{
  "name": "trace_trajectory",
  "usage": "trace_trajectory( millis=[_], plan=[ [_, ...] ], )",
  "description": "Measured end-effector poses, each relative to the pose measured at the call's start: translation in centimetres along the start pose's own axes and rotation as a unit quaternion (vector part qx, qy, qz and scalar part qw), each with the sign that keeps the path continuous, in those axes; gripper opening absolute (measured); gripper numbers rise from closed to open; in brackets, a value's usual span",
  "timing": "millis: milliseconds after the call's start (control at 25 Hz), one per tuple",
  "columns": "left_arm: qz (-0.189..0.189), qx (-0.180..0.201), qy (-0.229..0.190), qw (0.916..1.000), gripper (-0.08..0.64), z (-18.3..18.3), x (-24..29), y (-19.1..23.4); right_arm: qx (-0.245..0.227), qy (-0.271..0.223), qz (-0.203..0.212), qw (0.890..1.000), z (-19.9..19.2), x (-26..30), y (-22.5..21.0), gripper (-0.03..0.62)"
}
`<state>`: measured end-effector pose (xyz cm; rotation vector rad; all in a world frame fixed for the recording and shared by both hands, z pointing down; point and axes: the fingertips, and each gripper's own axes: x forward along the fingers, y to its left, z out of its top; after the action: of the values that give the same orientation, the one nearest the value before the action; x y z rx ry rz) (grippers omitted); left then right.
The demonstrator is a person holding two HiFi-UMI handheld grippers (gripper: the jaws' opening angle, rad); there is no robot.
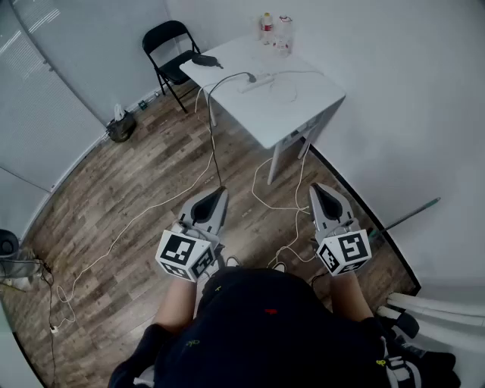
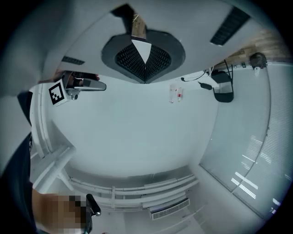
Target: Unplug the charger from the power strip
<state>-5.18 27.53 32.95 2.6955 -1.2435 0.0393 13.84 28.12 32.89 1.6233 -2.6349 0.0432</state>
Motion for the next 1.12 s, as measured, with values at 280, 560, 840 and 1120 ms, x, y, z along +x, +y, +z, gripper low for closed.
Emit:
trace_trajectory(
  millis=[280, 560, 840, 1120],
  plan=[
    [-0.005, -0.003, -0.001, 1.0, 0.02, -0.1, 0.2, 0.6, -0.003, 0.005, -0.004, 1.0, -0.3, 0.8, 0.3, 0.023],
    [-0.011, -0.006, -0.003, 0.9999, 0.02, 0.0, -0.3, 2.1, 0.011, 0.01, -0.02, 1.0, -0.7, 2.1, 0.9, 0.024],
    [-0.018, -0.009, -0.004, 0.9998, 0.02, -0.3, -2.1, 5.4, 0.002, 0.023, -0.017, 1.0, -1.0, 4.4, 4.0, 0.025],
    [-0.04, -0.003, 0.006, 0.9992, 0.02, -1.1, -2.8, 8.9, -0.006, 0.029, -0.023, 0.999, -1.5, 7.0, 7.7, 0.025]
  ],
)
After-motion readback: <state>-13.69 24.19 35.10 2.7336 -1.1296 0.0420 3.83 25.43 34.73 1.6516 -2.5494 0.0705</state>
